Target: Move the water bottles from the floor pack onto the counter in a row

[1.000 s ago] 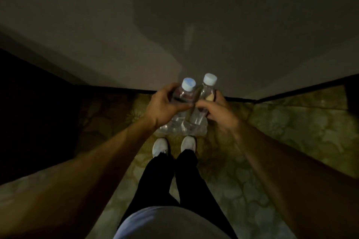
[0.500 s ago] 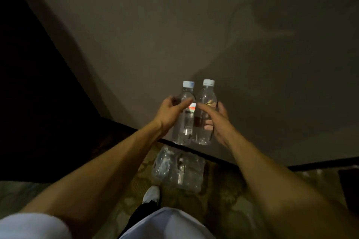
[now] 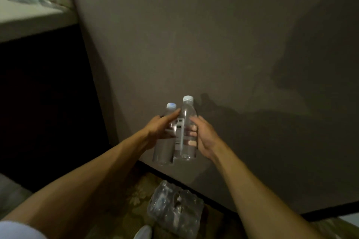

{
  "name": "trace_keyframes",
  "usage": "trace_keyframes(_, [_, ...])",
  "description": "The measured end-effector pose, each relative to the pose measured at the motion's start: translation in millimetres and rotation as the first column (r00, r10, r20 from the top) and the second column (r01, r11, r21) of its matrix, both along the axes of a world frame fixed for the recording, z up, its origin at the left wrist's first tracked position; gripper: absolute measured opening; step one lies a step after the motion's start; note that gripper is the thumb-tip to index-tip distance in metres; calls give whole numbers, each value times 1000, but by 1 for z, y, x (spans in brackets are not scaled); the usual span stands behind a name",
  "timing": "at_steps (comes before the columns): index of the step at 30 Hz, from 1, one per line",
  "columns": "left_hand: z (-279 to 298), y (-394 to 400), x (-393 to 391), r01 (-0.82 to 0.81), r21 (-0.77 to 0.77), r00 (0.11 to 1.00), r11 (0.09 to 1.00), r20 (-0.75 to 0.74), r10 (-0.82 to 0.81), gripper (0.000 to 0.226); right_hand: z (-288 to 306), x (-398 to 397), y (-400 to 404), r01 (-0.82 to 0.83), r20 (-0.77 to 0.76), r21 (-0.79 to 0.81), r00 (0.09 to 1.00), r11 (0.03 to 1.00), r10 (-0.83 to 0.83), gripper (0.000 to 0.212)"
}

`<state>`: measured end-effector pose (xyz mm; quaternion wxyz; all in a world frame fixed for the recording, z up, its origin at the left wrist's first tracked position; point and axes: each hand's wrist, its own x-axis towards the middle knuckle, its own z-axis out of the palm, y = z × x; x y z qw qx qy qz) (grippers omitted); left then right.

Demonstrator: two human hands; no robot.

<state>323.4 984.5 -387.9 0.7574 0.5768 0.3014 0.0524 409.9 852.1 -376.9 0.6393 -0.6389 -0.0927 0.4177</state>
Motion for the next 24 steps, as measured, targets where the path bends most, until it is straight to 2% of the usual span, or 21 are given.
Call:
trace_keyframes(2, [11,1,-13,-16,-12,1000,1000,-6,16,56,7,-6,1,-28,3,81,1000,996,28,31])
trace_keyframes(7, [48,12,-44,-73,40,997,997,11,73,54,36,-33,16,-11,25,129,1000,992,8,48])
trace_keyframes(10, [76,20,-61,-124,94,990,988,79,116,30,51,-49,29,-25,11,162,1000,986,23,70])
trace_keyframes(13, [100,28,-81,-168,144,975,975,169,143,16,73,-63,42,-75,-41,222,995,972,86,73])
trace_keyframes(16, [120,39,-107,-208,156,959,966,226,170,23,96,-74,61,-186,-64,260,976,947,209,73])
trace_keyframes(19, [128,51,-133,-188,116,962,975,220,160,29,113,-91,82,-292,-99,263,940,919,327,77])
trace_keyframes(24, [131,67,-173,-318,194,927,928,269,261,45,126,-126,109,-340,-67,268,927,901,369,68])
